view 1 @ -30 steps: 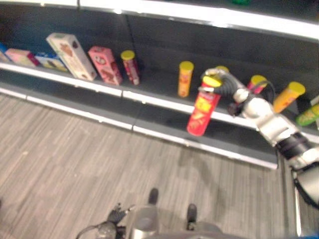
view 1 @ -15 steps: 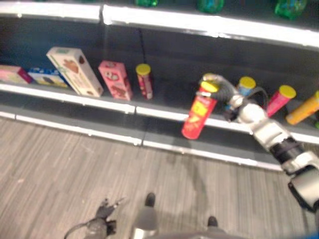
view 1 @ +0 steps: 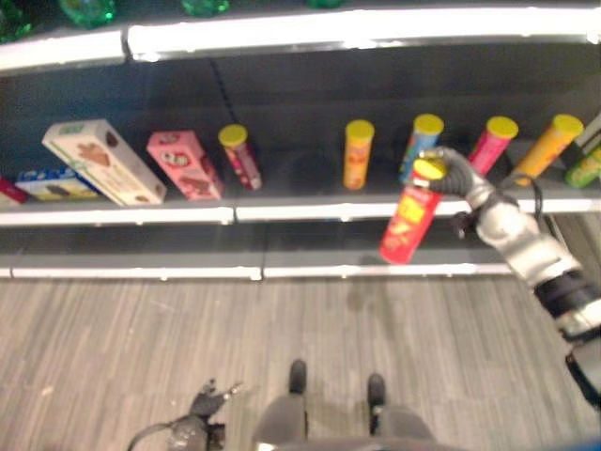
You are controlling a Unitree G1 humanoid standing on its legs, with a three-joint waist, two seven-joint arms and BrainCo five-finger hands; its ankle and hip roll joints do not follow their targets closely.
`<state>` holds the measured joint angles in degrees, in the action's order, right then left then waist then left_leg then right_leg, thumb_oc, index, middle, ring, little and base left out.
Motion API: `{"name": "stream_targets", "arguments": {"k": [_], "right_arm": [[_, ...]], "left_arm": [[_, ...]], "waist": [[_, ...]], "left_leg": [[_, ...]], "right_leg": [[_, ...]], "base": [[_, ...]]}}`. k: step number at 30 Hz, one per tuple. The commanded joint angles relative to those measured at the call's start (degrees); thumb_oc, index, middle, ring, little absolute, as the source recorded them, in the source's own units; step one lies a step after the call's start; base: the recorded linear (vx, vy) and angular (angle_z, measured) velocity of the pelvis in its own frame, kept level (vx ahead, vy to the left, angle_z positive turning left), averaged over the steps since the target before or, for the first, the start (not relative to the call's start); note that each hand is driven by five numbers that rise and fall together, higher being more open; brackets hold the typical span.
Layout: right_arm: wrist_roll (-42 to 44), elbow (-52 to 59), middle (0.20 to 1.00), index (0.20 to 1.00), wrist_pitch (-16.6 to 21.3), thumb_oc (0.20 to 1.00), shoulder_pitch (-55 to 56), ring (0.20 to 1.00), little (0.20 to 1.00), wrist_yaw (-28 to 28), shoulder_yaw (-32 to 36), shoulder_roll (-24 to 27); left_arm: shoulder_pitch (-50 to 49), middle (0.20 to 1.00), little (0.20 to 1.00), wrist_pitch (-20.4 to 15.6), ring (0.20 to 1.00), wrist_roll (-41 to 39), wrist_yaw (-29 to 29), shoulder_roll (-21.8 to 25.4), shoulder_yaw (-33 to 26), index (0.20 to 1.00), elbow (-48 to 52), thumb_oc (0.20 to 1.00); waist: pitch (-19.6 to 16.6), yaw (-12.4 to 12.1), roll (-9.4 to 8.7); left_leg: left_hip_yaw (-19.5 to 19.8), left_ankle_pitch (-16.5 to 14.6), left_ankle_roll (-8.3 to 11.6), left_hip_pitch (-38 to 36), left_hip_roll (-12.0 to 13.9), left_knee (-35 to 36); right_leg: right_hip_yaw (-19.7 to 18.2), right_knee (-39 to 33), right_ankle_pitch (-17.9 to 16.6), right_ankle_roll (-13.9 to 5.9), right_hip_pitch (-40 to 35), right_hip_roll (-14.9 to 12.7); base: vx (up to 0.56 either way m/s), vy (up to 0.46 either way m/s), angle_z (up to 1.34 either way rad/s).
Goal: Put the goods on the table back onto the shelves and tidy them up.
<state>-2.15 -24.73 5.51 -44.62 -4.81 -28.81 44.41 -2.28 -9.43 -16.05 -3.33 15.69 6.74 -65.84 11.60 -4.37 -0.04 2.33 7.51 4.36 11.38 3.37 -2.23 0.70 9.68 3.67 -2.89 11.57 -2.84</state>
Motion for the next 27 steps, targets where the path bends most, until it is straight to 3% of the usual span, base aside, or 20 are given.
{"name": "stream_targets", "arguments": {"k": [1,2,6,7,8,9,12,13,14,15,16,17,18,20,21,23,25,26,27], "right_arm": [[1.6,3.8,0.200,0.200,2.6,0.200,-5.9,0.200,0.200,-1.7,0.2,0.0],[1.3,4.1,0.200,0.200,2.6,0.200,-5.5,0.200,0.200,-1.7,0.4,-0.1],[1.3,4.1,0.200,0.200,2.6,0.200,-5.5,0.200,0.200,-1.7,0.4,-0.1],[1.1,3.9,0.200,0.200,2.6,0.200,-4.4,0.200,0.200,-1.9,0.9,-0.2],[1.1,3.9,0.200,0.200,2.6,0.200,-4.4,0.200,0.200,-1.9,1.0,-0.3],[1.0,3.6,0.200,0.200,2.7,0.200,-3.9,0.200,0.200,-2.3,1.3,-0.2],[1.0,3.6,0.200,0.200,2.7,0.200,-3.9,0.200,0.200,-2.3,1.3,-0.2],[1.1,2.9,0.200,0.200,2.6,0.200,-2.2,0.200,0.200,-2.5,2.0,-0.5],[0.8,3.2,0.200,0.200,2.6,0.200,-0.6,0.200,0.200,-2.6,2.6,-0.7],[0.8,3.2,0.200,0.200,2.6,0.200,-0.6,0.200,0.200,-2.6,2.6,-0.7],[-0.9,4.7,0.200,0.200,1.6,0.200,2.0,0.200,0.200,-2.0,4.7,-0.4],[-0.9,4.7,0.200,0.200,1.6,0.200,2.1,0.200,0.200,-2.0,4.7,-0.4],[-2.8,7.2,0.200,0.200,1.3,0.200,3.9,0.200,0.200,-2.5,7.2,0.5],[-2.8,7.2,0.200,0.200,1.3,0.200,3.9,0.200,0.200,-2.5,7.3,0.5],[-4.6,7.2,0.200,0.200,1.0,0.200,2.4,0.200,0.200,-3.8,7.6,0.6],[-5.0,7.1,0.200,0.200,1.7,0.200,1.7,0.200,0.200,-5.8,9.2,1.0],[-4.6,6.3,0.200,0.200,2.2,0.200,0.0,0.200,0.200,-6.8,9.6,1.8],[-4.0,5.2,0.200,0.200,2.6,0.200,-1.9,0.200,0.200,-7.5,9.2,2.0],[-4.0,4.9,0.200,0.200,2.7,0.200,-2.2,0.200,0.200,-7.5,9.0,2.0]], "left_arm": [[0.1,1.000,1.000,-0.6,1.000,-1.2,-0.3,1.7,-0.1,1.000,0.7,1.000],[0.1,1.000,1.000,-0.5,1.000,-0.8,-0.4,1.8,-0.1,1.000,0.9,1.000],[0.1,1.000,1.000,-0.5,1.000,-0.8,-0.4,1.8,-0.1,1.000,0.9,1.000],[0.2,1.000,1.000,-0.5,1.000,-0.2,-0.7,2.5,0.3,1.000,0.9,1.000],[0.1,1.000,1.000,-0.5,1.000,-0.2,-0.7,2.5,0.3,1.000,1.0,1.000],[0.0,1.000,1.000,-0.6,1.000,-0.3,-0.9,2.7,0.4,1.000,1.0,1.000],[0.0,1.000,1.000,-0.6,1.000,-0.3,-0.9,2.7,0.5,1.000,1.0,1.000],[-0.2,1.000,1.000,-0.6,1.000,0.5,-1.1,2.8,1.1,1.000,0.8,1.000],[-0.5,1.000,1.000,-0.7,1.000,0.8,-1.5,2.9,1.2,1.000,1.0,1.000],[-0.5,1.000,1.000,-0.7,1.000,0.8,-1.5,2.9,1.2,1.000,1.0,1.000],[-0.9,1.000,1.000,-0.2,1.000,2.4,-1.1,2.9,1.2,1.000,0.1,1.000],[-0.9,1.000,1.000,-0.2,1.000,2.4,-1.1,2.9,1.2,1.000,0.1,1.000],[-1.0,1.000,1.000,-0.1,1.000,3.9,-0.6,3.5,1.1,1.000,0.6,1.000],[-1.0,1.000,1.000,0.0,1.000,3.9,-0.6,3.5,1.1,1.000,0.6,1.000],[-0.4,1.000,1.000,0.0,1.000,4.4,-0.9,5.2,0.6,1.000,1.6,1.000],[-0.8,1.000,1.000,-0.5,1.000,4.4,-0.9,6.3,0.5,1.000,2.9,1.000],[-0.9,1.000,1.000,-0.7,1.000,3.7,-0.6,6.7,0.1,1.000,3.1,1.000],[-0.4,1.000,1.000,-0.9,1.000,3.1,-0.9,7.0,0.0,1.000,2.9,1.000],[-0.3,1.000,1.000,-0.9,1.000,3.1,-0.8,6.9,-0.1,1.000,2.8,1.000]], "waist": [[1.5,-1.5,-3.91],[1.2,-1.5,-3.86],[1.2,-1.5,-3.87],[-0.1,-1.3,-3.68],[0.0,-1.2,-3.67],[-0.5,-1.1,-3.51],[-0.5,-1.1,-3.51],[-1.5,-0.8,-3.06],[-1.6,-1.1,-2.85],[-1.6,-1.1,-2.85],[-3.9,-1.1,-1.11],[-3.9,-1.1,-1.12],[-3.0,-0.3,-0.63],[-3.2,-0.4,-0.68],[-1.4,0.1,0.28],[-0.2,0.6,0.41],[1.4,1.2,0.53],[2.6,1.7,0.35],[2.6,1.7,0.54]], "left_leg": [[-0.2,-10.0,0.56,1.8,-3.7,-8.8],[0.0,-9.2,0.53,1.7,-2.0,-7.3],[0.0,-9.2,0.53,1.7,-2.0,-7.3],[1.8,-3.7,1.51,2.1,4.9,-0.8],[1.8,-3.5,1.56,1.8,4.9,-0.5],[2.4,-1.1,2.50,2.3,7.5,1.8],[2.4,-1.1,2.50,2.2,7.5,1.8],[2.9,1.6,4.08,4.0,11.1,4.0],[3.4,2.9,4.88,4.4,12.1,4.4],[3.4,2.9,4.88,4.4,12.1,4.4],[1.9,-0.6,5.64,1.6,11.3,3.5],[1.9,-0.6,5.64,1.6,11.3,3.5],[1.7,-3.0,4.13,-0.1,7.5,2.6],[1.6,-2.9,4.10,0.2,7.5,2.6],[1.4,-3.6,2.08,-1.8,5.7,3.3],[0.7,-3.8,1.05,-3.0,4.3,4.6],[0.5,-4.0,0.60,-4.0,3.6,6.0],[0.8,-4.0,0.36,-3.8,3.0,6.2],[0.7,-4.2,0.44,-3.9,3.2,6.2]], "right_leg": [[-1.6,-9.9,-7.7,-2.20,-6.1,-2.1],[-1.8,-9.8,-7.4,-2.45,-6.3,-2.7],[-1.9,-9.8,-7.4,-2.45,-6.3,-2.7],[-2.6,-9.9,-6.2,-3.35,-7.0,-5.4],[-2.5,-9.9,-6.1,-3.31,-7.1,-5.4],[-3.0,-10.1,-5.5,-3.98,-7.9,-6.5],[-3.0,-10.1,-5.5,-3.98,-7.9,-6.5],[-4.3,-10.5,-5.3,-5.40,-9.2,-8.9],[-4.4,-10.9,-5.0,-5.99,-10.7,-10.1],[-4.4,-10.9,-5.0,-5.99,-10.7,-10.1],[-4.1,-10.0,-6.3,-7.74,-12.7,-14.2],[-4.1,-10.0,-6.3,-7.74,-12.7,-14.2],[-7.3,-3.0,-16.6,-7.34,-9.4,-17.7],[-7.4,-3.1,-16.7,-7.38,-9.1,-17.8],[-8.4,1.4,-19.4,-5.34,-4.8,-17.4],[-7.0,1.6,-19.4,-4.83,-2.4,-15.9],[-6.7,0.1,-15.4,-4.74,1.6,-10.6],[-6.3,-1.7,-14.9,-5.06,5.7,-7.7],[-6.3,-1.4,-14.7,-4.97,5.9,-7.4]], "base": [[0.21,0.291,0.33],[0.06,0.088,0.18],[0.07,0.104,-0.04],[0.21,0.324,0.21],[0.31,0.459,0.23],[0.10,0.131,0.17],[0.10,0.161,-0.02],[0.32,0.489,-0.10],[0.32,0.489,0.20],[0.47,0.678,0.17],[0.37,0.537,0.09],[0.47,0.875,-0.27],[0.10,0.341,-0.24],[0.05,0.288,-0.19],[0.04,0.320,-0.14],[0.04,0.308,-0.13],[-0.03,0.165,-0.16],[-0.05,0.089,-0.21],[0.03,0.056,-0.24]]}}
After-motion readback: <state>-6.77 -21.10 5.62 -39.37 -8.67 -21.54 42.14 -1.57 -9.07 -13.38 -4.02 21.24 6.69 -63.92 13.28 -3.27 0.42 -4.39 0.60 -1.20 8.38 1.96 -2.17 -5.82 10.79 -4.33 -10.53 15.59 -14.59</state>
